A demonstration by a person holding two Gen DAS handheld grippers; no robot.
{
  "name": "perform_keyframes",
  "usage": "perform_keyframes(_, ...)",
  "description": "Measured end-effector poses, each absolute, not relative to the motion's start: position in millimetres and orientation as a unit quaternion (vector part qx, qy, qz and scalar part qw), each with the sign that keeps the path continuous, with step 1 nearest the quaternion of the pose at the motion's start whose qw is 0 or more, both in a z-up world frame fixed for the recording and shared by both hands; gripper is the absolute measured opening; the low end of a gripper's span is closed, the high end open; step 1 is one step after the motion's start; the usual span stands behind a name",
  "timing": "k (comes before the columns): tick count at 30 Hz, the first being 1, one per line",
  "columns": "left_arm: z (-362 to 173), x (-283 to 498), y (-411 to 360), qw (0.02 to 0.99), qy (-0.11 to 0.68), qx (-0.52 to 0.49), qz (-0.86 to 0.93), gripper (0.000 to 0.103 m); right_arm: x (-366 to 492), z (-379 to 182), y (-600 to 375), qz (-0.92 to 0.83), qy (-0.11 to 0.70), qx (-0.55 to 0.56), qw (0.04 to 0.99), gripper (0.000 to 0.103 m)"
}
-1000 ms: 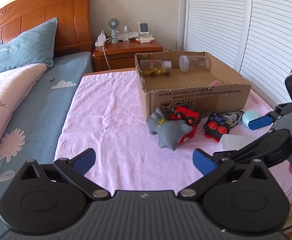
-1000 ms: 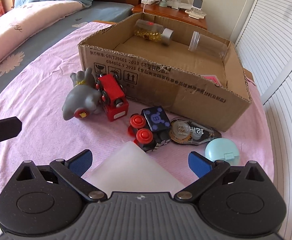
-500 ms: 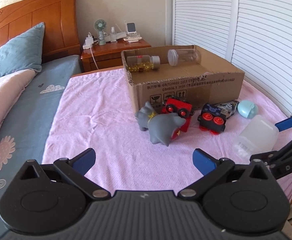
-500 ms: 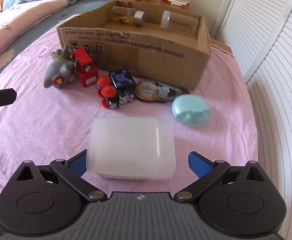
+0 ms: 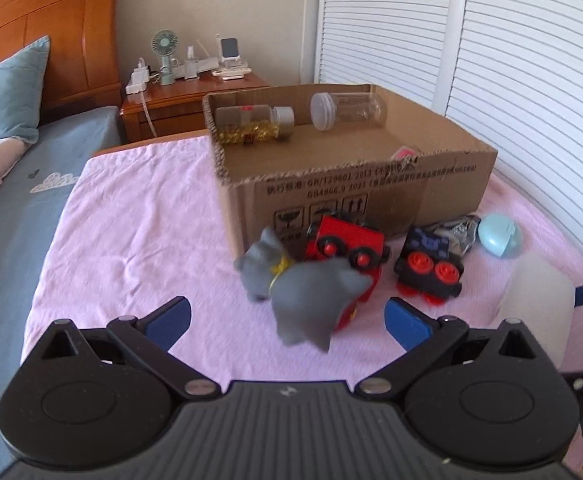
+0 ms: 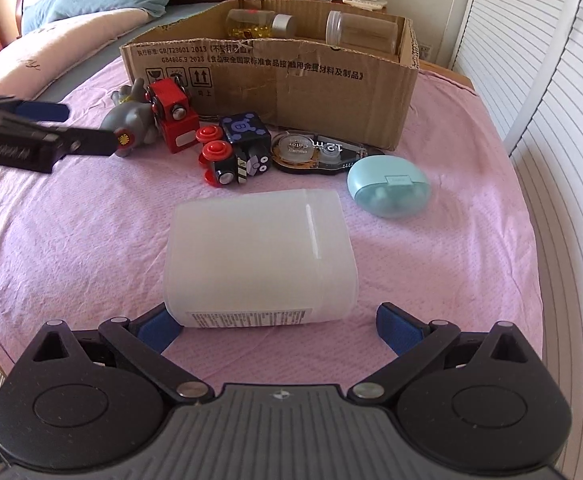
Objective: Organize rigid objects
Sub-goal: 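Grasp the white plastic container with the right gripper while the left gripper grasps the gray elephant toy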
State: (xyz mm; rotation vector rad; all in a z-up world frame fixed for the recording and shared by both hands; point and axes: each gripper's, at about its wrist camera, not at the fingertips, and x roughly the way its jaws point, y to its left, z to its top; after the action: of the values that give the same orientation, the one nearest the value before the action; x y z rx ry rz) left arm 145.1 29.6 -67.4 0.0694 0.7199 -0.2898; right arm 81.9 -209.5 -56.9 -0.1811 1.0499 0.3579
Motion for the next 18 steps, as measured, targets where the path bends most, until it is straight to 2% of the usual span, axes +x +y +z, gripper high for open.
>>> perform_keyframes(8, -69.1, 166.3, 12.4, 0.919, 0.336, 0.092, -0.184, 0.102, 78.7, -57.4, -210.7, 0.175, 0.494, -0.087, 0.847, 0.103)
perform_keyframes(11, -70.3, 170.4, 6.9, 0.905, 0.355, 0.104, -0.209, 0.102, 77.5, -57.4, -211.2, 0.175, 0.492, -0.086, 0.848, 0.103)
perform_keyframes(18, -60.8, 145.5, 4.7, 0.888, 0.371, 0.124, -0.242, 0.102, 76.2, -57.0, -211.9, 0.179, 0.488, -0.087, 0.85, 0.103)
